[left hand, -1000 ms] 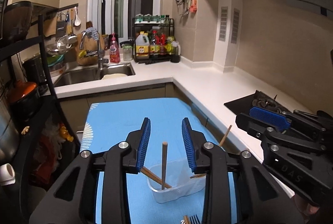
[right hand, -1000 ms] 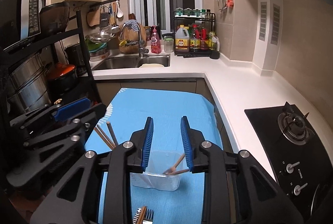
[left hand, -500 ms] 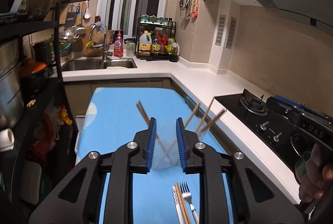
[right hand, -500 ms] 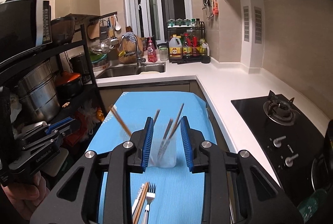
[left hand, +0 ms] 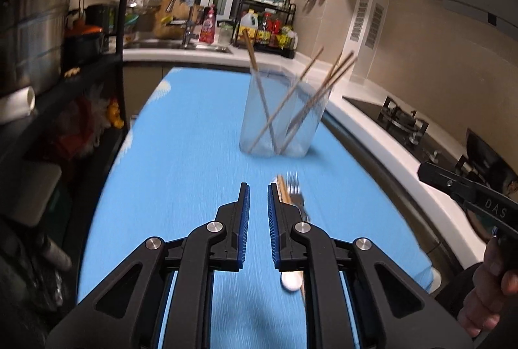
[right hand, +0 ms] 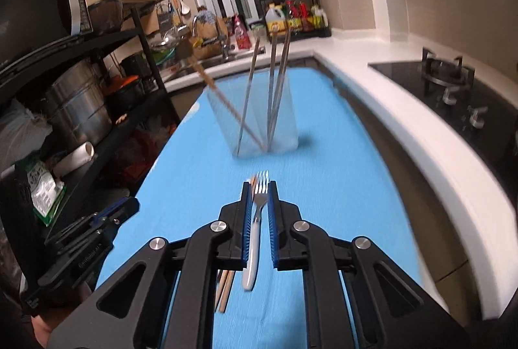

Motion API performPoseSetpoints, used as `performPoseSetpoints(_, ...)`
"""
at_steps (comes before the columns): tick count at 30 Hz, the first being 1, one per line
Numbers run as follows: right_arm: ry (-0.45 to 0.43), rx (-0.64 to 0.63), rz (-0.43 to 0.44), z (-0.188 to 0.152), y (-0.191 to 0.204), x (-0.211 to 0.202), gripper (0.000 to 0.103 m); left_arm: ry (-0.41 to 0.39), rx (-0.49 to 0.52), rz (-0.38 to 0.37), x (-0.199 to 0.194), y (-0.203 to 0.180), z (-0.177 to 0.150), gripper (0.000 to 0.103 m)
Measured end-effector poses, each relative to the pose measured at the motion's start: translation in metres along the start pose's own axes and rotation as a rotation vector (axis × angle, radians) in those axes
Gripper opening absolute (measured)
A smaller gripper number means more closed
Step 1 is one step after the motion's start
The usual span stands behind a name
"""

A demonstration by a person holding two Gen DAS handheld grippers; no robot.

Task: Organize utensils
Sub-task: 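Move both open grippers back over the spoon and fork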

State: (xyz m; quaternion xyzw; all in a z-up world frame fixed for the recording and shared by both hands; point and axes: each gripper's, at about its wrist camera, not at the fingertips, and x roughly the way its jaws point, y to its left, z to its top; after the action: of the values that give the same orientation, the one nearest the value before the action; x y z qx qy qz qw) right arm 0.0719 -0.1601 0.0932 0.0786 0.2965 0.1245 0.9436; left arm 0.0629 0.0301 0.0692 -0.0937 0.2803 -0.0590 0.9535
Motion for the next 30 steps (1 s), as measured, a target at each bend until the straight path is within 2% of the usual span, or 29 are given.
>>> performPoseSetpoints(4, 0.045, -0.002, 0.014, -0.031, 0.002, 0.025, 0.01, 0.054, 0.003, 0.012, 0.014, -0.002, -0.035, 0.012)
performPoseSetpoints(6, 0.079, 0.014, 0.02, -0.046, 0.0, 0.04, 0.01, 0.078, -0.037, -0.003, 0.02, 0.002, -0.043, 0.012)
performPoseSetpoints(10, 0.166, 0.033, 0.023, -0.068, 0.001, 0.069, 0.013, 0.088, -0.077, 0.021, 0.027, 0.012, -0.047, 0.012)
performPoseSetpoints(14, 0.195, -0.004, 0.033, -0.074, 0.014, 0.083, 0.014, 0.096, -0.097, 0.015, 0.029, 0.015, -0.05, 0.012)
performPoseSetpoints(20, 0.24, -0.014, 0.004, -0.08, 0.014, 0.092, 0.024, 0.117, -0.109, -0.015, 0.034, 0.015, -0.054, 0.012)
performPoseSetpoints(23, 0.247, -0.03, -0.012, -0.082, 0.015, 0.091, 0.022, 0.137, -0.129, -0.043, 0.039, 0.014, -0.056, 0.012)
performPoseSetpoints(24, 0.245, -0.035, -0.017, -0.083, 0.015, 0.091, 0.017, 0.145, -0.132, -0.054, 0.041, 0.012, -0.057, 0.012)
performPoseSetpoints(30, 0.231, -0.011, -0.074, -0.082, 0.004, 0.08, 0.017, 0.173, -0.146, -0.111, 0.05, 0.003, -0.061, 0.012)
